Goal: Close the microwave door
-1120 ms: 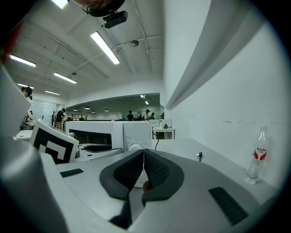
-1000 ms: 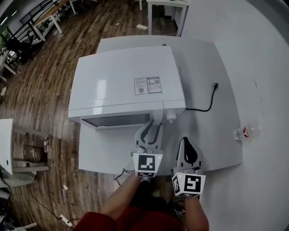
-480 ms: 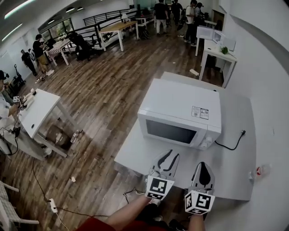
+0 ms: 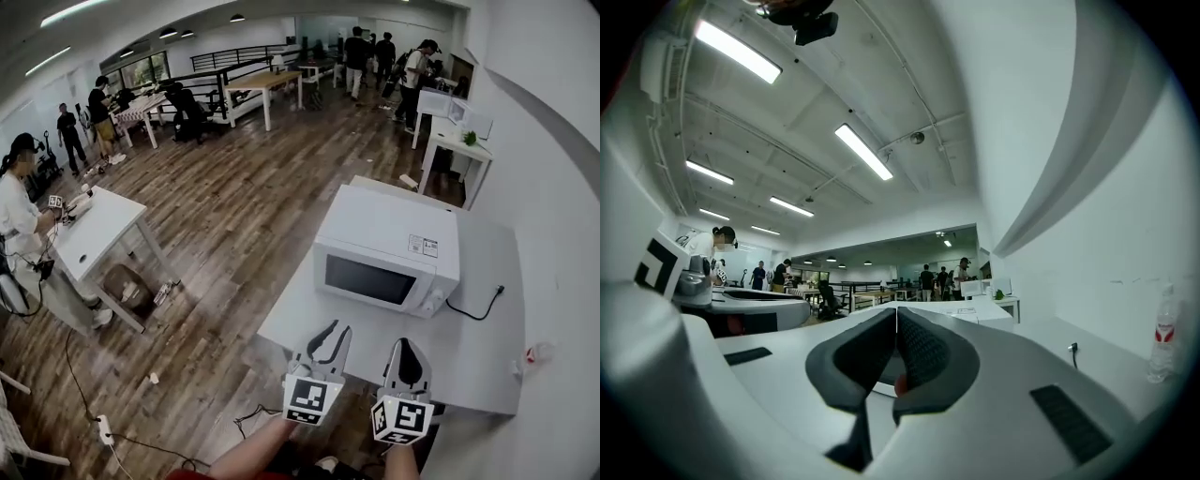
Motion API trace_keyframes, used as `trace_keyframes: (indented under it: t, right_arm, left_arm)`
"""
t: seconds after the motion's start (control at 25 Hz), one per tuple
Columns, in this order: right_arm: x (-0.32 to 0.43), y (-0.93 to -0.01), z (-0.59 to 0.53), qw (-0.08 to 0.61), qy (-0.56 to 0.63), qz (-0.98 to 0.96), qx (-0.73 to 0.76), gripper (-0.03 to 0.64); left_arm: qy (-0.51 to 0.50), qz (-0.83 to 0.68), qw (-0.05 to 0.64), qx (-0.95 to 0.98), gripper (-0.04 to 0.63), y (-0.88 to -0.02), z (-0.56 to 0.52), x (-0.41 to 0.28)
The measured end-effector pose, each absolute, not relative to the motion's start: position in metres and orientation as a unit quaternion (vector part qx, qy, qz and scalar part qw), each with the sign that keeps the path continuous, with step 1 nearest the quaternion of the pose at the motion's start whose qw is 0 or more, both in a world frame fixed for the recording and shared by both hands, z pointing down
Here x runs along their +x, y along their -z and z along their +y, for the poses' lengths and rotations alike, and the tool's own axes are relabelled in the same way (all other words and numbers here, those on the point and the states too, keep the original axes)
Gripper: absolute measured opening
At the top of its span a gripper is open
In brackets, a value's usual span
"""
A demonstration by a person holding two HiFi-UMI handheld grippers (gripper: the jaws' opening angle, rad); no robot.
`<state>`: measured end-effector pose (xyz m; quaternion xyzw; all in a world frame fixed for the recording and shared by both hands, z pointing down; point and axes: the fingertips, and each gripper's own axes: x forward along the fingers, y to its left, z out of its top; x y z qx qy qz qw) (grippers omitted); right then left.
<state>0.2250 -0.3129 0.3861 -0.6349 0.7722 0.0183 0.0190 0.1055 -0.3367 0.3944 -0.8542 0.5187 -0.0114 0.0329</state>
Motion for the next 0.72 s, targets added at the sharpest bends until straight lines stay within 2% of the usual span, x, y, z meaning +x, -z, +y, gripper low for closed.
trace_keyframes:
  t: [0.24,0.52,0.72]
  right_arm:
    - [0.187,-0.368,-0.311,0.012,-0.042,0.759,-0.649,0.029]
    - [0.157,-0.354,-0.308,0.016,-0.05,0.747,-0.663,0.029]
    - [0.139,-0.346,-0.304,0.016,-0.062,0.753,-0.655,0.029]
  left_arm:
    - [-0.023,0.504,0.042,-0.862,0.084,-0.371,-0.336,0.076]
    - [-0.024,0.494,0.043,-0.868,0.034,-0.363,-0.331,0.04]
    - [-0.015,0.511,0.046,-0.858,0.026,-0.358,-0.326,0.019]
